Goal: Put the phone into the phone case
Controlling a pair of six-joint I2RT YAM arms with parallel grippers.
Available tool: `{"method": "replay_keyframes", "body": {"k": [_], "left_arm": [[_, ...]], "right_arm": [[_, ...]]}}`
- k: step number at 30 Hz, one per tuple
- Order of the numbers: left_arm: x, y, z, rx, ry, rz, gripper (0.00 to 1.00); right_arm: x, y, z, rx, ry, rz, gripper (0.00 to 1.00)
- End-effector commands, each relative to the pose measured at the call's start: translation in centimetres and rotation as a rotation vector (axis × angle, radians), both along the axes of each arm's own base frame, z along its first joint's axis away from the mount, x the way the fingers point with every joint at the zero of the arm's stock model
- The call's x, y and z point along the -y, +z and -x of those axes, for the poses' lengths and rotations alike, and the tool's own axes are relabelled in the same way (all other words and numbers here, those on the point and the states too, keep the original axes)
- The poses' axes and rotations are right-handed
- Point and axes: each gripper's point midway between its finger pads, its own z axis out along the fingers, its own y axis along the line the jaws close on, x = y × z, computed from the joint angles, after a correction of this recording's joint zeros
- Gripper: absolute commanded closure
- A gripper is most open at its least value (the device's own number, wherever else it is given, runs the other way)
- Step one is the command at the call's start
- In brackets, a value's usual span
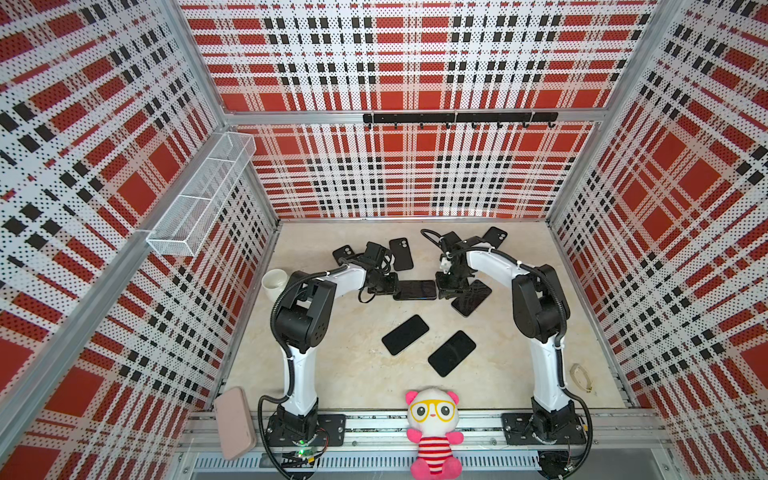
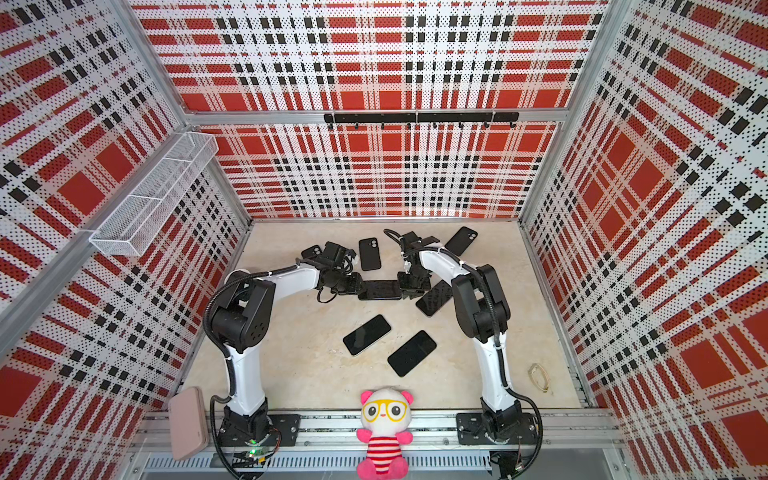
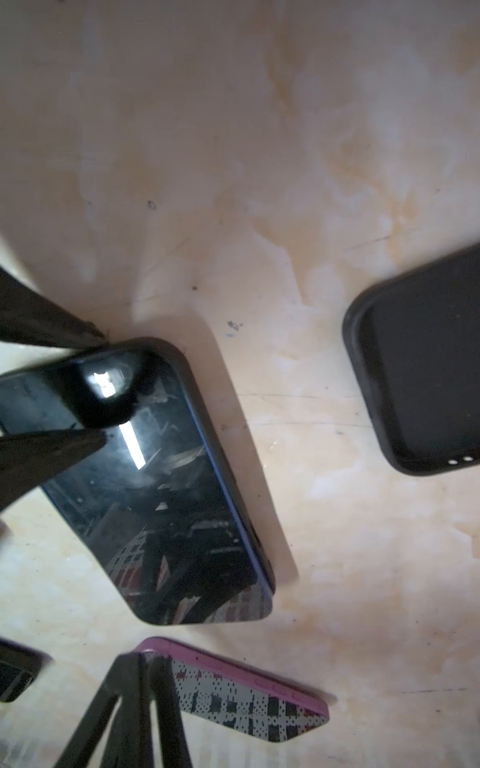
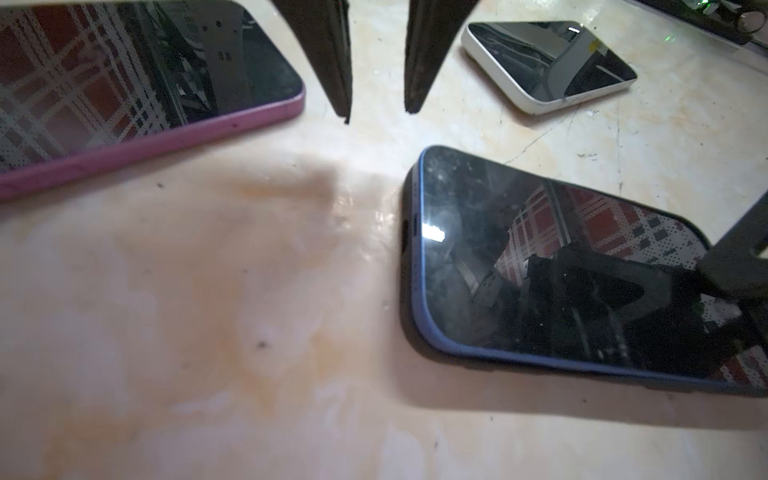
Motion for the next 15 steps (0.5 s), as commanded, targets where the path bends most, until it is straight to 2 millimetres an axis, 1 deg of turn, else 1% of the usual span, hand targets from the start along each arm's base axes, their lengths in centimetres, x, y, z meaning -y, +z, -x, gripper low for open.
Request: {"method": "replay_keyframes", "body": {"k": [1, 3, 7, 9, 15], "left_arm": [[0.4, -2.9, 2.6, -0.113, -0.046, -0.016, 0.64], [0.6, -2.9, 2.7, -0.115, -0.051, -0.011, 0.64], [0.9, -2.6, 2.8, -0.113, -0.056, -0.002, 0.64], [1.0, -2.6, 2.8, -0.111, -0.057, -0.001, 0.64], [1.2, -2.6, 3.0, -0.115, -0.063, 0.003, 0.64]], "right_arm": [[0.6, 1.3, 0.3, -0.020, -0.007, -0.037, 0.74], [0.3, 1.4, 0.0, -0.011, -0.015, -0.077, 0.75], [-1.3, 1.5, -0.3, -0.004, -0.022, -0.171, 0.75], [-1.7, 1.4, -0.5, -0.002, -0.026, -0.194, 0.75], [-2.2, 0.3, -0.6, -0.010, -0.036, -0.219, 0.77]]}}
